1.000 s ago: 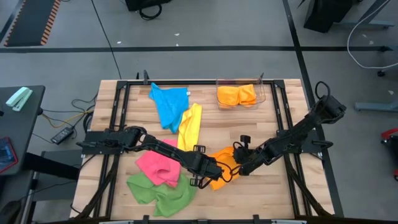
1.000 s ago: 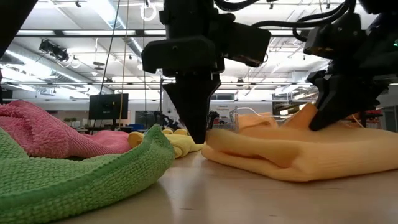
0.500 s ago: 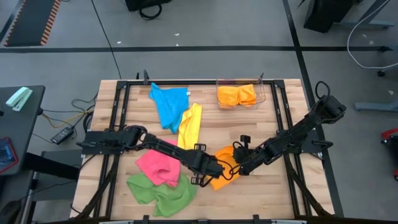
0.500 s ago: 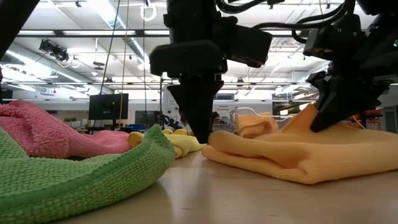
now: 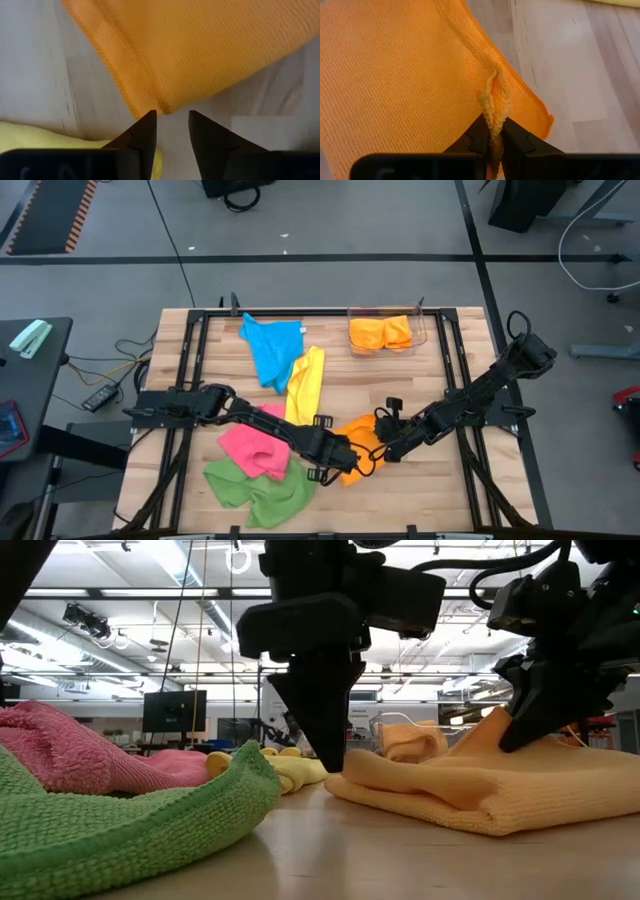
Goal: Fold microfiber towels
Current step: Fold the orange microfiber cloth
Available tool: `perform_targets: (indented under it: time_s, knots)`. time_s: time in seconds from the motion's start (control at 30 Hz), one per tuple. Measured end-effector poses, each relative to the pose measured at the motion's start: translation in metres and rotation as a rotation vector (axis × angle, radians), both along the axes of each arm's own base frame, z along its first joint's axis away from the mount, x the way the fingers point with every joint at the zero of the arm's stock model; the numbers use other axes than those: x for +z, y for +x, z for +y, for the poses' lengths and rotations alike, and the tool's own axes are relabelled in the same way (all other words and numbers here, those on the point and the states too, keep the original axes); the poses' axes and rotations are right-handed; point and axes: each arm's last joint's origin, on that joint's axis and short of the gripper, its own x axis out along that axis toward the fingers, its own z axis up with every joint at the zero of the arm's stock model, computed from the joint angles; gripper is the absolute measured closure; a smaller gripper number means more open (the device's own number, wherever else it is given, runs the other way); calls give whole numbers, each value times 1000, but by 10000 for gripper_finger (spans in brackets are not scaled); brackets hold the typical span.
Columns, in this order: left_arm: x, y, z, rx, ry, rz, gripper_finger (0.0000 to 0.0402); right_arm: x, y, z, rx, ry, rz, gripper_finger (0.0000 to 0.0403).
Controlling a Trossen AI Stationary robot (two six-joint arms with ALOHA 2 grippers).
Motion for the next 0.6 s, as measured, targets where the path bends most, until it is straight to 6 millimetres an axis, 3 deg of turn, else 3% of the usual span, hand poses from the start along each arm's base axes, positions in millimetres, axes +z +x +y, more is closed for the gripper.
perform_targets:
  time_s: [0.33,0.6]
  knots:
    - [1,5,4,30,-20,-41,293,0,0,0,-1,1,0,363]
    - [1,5,3,-60,16,-32,389,0,0,0,1,3,-5,363]
